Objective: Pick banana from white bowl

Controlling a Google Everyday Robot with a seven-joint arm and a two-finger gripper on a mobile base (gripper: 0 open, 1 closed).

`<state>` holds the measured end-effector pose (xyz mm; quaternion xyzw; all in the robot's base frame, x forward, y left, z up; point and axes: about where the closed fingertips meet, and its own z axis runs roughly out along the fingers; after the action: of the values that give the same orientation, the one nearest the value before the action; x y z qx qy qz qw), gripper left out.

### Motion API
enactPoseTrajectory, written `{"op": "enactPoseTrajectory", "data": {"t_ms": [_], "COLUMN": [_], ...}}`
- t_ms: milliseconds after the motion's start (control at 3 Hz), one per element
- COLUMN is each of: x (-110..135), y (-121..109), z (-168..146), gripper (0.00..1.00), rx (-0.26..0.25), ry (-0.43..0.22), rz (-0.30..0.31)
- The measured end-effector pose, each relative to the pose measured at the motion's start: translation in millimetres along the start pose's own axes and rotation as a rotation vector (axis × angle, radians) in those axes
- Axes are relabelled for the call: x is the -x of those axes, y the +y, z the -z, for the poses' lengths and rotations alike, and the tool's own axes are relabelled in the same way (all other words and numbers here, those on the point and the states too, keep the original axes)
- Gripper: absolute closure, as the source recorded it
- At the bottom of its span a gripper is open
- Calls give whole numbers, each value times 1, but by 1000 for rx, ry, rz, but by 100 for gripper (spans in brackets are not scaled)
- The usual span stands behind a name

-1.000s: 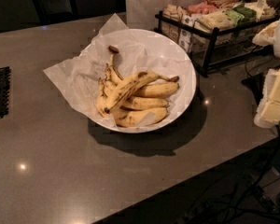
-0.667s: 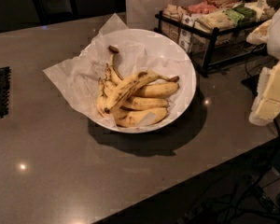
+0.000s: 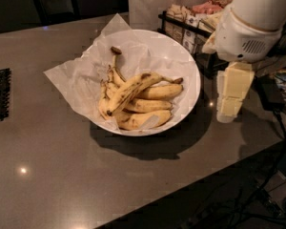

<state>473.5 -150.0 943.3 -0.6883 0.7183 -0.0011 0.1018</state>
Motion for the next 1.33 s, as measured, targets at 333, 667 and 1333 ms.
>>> {"op": "enactPoseTrajectory", "data": {"t_ms": [333, 667, 1333], "x": [42, 79, 130], "y": [-2, -2, -30], "z": [-29, -52, -75], "gripper": [0, 0, 0], "rx": [82, 138, 130], "ry": [3, 6, 33], "rz": [141, 265, 405]}}
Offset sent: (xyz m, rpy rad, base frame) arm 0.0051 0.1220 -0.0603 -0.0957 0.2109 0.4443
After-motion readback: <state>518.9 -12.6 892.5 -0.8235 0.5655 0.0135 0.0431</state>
